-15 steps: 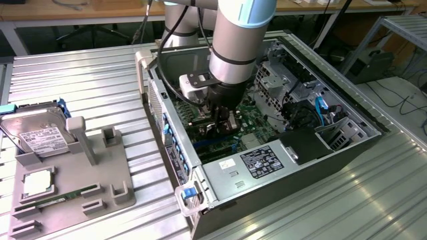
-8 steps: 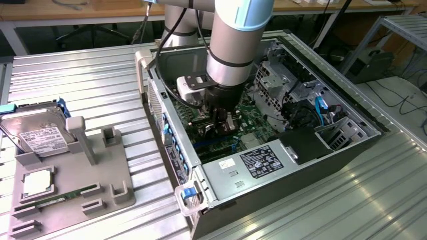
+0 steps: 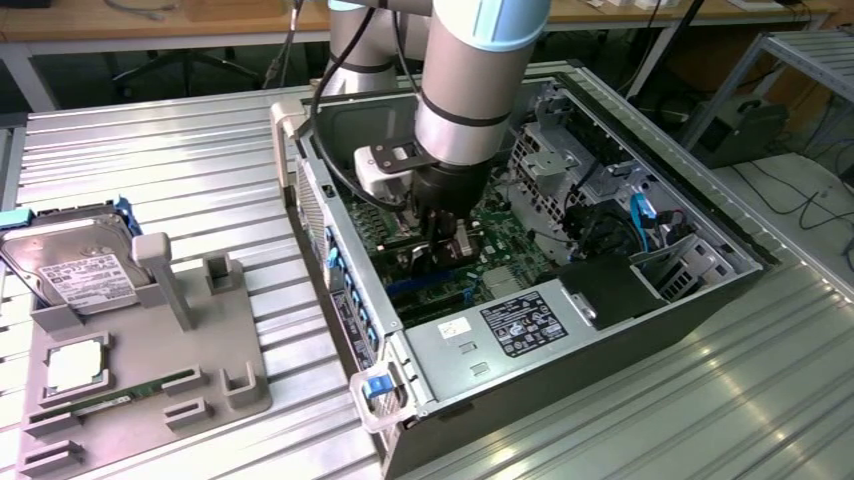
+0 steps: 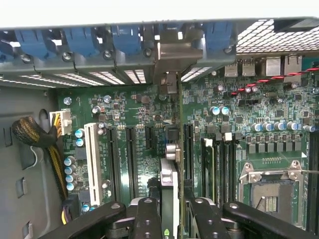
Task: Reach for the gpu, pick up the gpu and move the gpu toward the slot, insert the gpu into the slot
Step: 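Insert the gpu into the slot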
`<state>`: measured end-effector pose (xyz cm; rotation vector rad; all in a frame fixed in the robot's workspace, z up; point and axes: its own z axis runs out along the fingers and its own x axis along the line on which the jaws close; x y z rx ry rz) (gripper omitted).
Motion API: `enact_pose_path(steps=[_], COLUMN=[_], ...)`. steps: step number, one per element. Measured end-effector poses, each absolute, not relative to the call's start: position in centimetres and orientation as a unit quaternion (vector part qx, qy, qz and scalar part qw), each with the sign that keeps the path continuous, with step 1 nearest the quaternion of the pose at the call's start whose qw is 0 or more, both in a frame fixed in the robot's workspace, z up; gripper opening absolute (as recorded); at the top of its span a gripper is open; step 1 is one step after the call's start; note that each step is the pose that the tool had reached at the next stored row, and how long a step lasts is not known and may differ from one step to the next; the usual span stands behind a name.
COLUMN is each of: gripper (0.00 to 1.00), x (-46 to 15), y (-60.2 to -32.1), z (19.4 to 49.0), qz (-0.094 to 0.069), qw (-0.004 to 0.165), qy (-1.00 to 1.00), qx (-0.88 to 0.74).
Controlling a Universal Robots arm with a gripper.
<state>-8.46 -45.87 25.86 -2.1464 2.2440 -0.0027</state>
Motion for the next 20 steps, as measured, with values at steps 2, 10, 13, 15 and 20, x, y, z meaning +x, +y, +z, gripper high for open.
enact_pose_path(steps=[2, 10, 13, 15, 20], gripper=[0.27, 0.27, 0.27, 0.27, 0.27], x=[-8.5, -7.9, -7.3, -7.2, -7.2], y=[-45.9, -45.9, -45.9, -45.9, -45.8], z=[25.9, 25.9, 25.9, 25.9, 26.0], qz=[-0.001, -0.002, -0.002, -0.003, -0.004], qw=[0.018, 0.017, 0.017, 0.016, 0.015], qy=[0.723, 0.723, 0.723, 0.723, 0.723], qx=[-0.691, -0.691, -0.691, -0.691, -0.691])
